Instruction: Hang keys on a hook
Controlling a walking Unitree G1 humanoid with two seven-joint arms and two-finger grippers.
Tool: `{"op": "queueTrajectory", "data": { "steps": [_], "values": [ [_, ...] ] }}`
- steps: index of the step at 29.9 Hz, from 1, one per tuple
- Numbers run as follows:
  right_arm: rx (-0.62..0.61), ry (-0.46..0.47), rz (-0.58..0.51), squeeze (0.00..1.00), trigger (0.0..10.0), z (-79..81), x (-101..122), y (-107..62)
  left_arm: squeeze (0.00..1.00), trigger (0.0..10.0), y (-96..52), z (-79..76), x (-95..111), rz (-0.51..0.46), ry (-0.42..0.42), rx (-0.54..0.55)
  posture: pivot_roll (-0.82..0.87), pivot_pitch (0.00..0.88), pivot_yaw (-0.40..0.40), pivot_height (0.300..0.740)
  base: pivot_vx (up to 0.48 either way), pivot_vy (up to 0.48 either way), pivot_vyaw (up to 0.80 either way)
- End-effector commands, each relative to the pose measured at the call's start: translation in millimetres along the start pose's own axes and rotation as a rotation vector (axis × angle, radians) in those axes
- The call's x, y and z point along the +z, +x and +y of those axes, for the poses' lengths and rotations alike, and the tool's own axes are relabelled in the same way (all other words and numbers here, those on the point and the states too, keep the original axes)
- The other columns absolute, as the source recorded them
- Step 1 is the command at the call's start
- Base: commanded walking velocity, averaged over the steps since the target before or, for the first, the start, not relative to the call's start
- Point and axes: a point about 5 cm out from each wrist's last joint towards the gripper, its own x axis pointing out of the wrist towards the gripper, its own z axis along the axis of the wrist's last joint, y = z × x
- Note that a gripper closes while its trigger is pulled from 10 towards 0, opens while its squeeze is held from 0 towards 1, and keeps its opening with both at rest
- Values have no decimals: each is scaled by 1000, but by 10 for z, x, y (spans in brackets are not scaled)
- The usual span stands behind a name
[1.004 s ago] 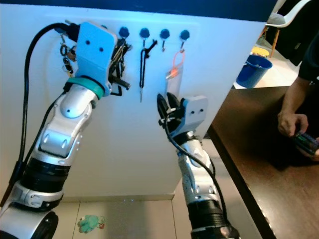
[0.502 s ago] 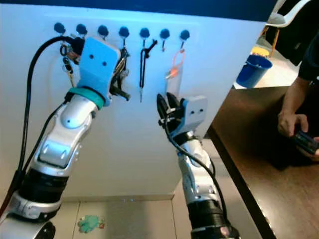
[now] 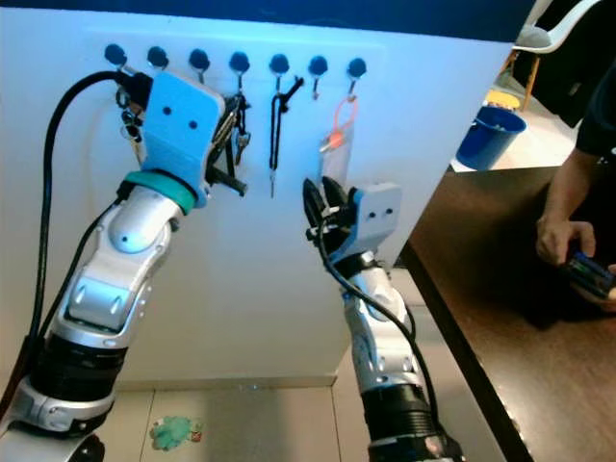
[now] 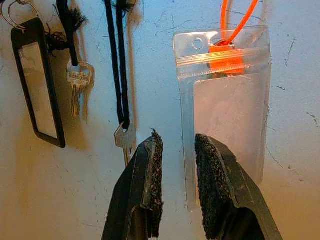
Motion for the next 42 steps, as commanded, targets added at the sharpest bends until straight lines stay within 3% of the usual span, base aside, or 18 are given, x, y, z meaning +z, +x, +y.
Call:
{"op": "queueTrajectory", "data": {
  "steps": [1,3,7,9,11,13,14,16,21,25,28,34,37,42],
  "values": [
    [-2,-6,6,0,10000,-6,-21,-13,0,10000,-47,6,16,-15,-12,7,160,127,43,740,0,0,0],
    [-2,-14,-1,0,10000,-6,-3,-22,0,10000,-228,7,-13,-6,-72,14,156,134,47,740,0,0,0],
    [-1,-18,-4,0,10000,-7,5,-27,0,10000,-303,3,-28,3,-87,11,156,134,47,740,0,0,0],
    [5,-28,-9,0,10000,-8,28,-42,0,10000,-475,21,-77,41,-114,10,156,146,40,740,0,0,0],
    [5,-28,-9,0,10000,-8,28,-42,0,10000,-475,21,-77,41,-114,10,156,146,40,740,0,0,0],
    [15,-45,-10,0,10000,-18,52,-83,0,10000,-694,96,-204,123,-131,46,151,149,36,740,0,0,0],
    [15,-45,-10,0,10000,-18,52,-83,0,10000,-694,96,-204,123,-131,46,151,149,36,740,0,0,0],
    [24,-58,11,0,10000,-40,28,-156,0,10000,-867,169,-349,199,-110,91,146,148,26,740,0,0,0],
    [15,-3,65,0,10000,-31,-62,-260,0,10000,-957,208,-462,255,-110,126,142,145,20,740,0,0,0],
    [9,34,165,0,10000,66,-257,-452,0,10000,-1089,193,-685,374,-170,161,117,130,4,740,0,0,0],
    [-9,-8,271,0,10000,109,-441,-598,0,10000,-1174,193,-858,450,-162,187,105,122,-2,740,0,0,0],
    [-18,-46,311,0,10000,121,-528,-661,0,10000,-1221,192,-963,494,-142,186,96,107,-1,740,0,0,0],
    [-85,-93,319,0,10000,82,-608,-708,0,10000,-1461,227,-1306,659,-2,144,89,91,20,740,0,0,0],
    [-88,-79,319,0,10000,86,-609,-711,0,10000,-1580,272,-1425,741,13,170,79,88,31,740,0,0,0]
  ]
}}
